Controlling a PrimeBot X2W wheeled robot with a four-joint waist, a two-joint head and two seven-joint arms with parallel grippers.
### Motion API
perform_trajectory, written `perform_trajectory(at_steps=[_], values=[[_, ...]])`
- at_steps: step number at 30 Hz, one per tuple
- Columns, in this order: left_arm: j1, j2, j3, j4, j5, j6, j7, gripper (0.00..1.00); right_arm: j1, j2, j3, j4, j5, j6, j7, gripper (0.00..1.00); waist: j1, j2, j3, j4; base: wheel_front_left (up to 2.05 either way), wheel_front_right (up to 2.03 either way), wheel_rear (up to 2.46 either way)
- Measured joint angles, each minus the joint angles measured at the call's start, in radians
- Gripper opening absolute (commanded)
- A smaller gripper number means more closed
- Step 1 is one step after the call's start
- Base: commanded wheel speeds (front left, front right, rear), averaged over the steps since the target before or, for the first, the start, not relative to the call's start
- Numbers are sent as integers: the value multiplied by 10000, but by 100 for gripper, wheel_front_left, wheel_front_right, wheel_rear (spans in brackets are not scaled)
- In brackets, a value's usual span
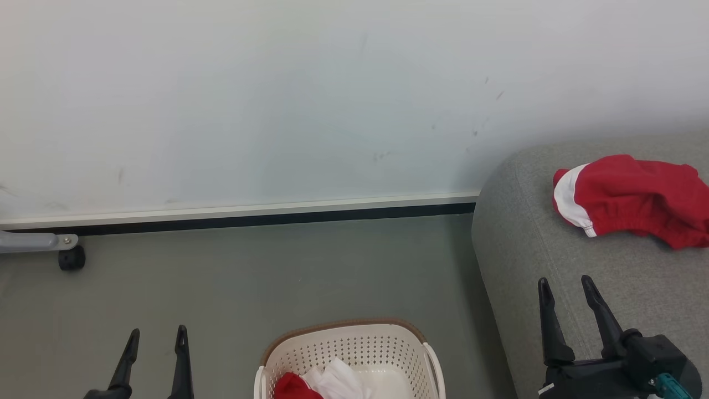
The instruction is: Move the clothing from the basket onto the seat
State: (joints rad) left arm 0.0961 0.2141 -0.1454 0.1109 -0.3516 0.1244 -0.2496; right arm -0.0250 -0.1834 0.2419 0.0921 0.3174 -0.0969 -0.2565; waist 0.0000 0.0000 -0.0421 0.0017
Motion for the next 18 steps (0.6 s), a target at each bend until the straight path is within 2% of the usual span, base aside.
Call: perform_trajectory(at_steps=[18], values=[[164,-59,113,-345,174,0,0,100,246,-48,-167,-460,-27,-15,0,100,0,1,178,38,0,0,0]])
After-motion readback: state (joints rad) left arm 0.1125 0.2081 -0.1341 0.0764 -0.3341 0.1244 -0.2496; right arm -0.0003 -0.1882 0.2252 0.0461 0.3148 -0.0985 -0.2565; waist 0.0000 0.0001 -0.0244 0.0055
